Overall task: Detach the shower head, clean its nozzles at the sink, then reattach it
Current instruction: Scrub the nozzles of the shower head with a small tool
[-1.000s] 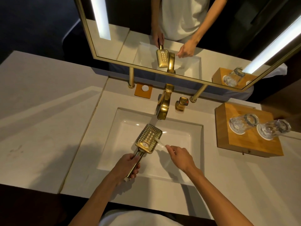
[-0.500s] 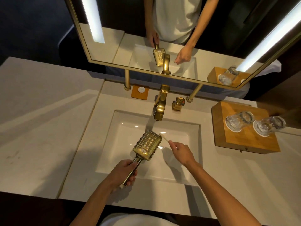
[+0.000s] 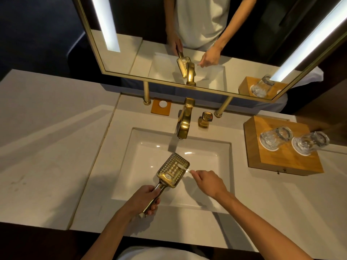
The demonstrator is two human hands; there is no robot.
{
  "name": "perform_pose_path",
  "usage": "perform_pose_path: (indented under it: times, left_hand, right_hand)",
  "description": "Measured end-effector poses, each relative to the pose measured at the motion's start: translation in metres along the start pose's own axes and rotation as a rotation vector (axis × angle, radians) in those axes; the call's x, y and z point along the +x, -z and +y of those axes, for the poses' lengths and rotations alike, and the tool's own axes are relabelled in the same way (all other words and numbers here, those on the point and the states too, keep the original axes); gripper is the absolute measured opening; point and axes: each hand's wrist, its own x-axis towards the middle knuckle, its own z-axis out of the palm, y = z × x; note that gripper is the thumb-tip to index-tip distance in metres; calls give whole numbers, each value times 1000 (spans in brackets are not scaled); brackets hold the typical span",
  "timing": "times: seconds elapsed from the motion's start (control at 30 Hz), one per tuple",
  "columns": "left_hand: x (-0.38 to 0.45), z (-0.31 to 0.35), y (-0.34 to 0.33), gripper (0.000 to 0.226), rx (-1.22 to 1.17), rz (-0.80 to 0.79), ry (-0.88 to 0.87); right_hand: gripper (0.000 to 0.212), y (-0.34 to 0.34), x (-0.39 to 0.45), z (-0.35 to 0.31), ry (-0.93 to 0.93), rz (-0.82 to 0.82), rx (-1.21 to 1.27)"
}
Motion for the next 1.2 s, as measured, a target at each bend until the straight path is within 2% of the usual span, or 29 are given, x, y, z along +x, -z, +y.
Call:
perform_pose_path:
  times: [0.1,0.27,0.43,0.63,0.8,1.03,1.2]
  left_hand:
    - [0,1,0,24,-3,-6,-3]
    - [1,2,-3,23,21,-17,-13]
    - [3,-4,-4,22,47,-18,2]
    - [3,-6,-7,22,32,-28,-3]
    - [5,-8,-3,23,52,-13,4]
    - [4,-7,-4,24,38,-29,-17]
    - [4,-9,-4,23,31,-15,-4]
  right_hand:
    - [60,-1,-3,-7,57,-14,-12]
    - [56,20,18,1,-81,16,64]
    - [56,1,-7,-16,52,-115,-25]
    - [55,23,16,2,-88,-4,16]
    - [56,1,-7,-15,18,-132,-15]
    - [58,24,23,-8,-113,-30,39]
    - [57,5,0,-33,19,-162,-53]
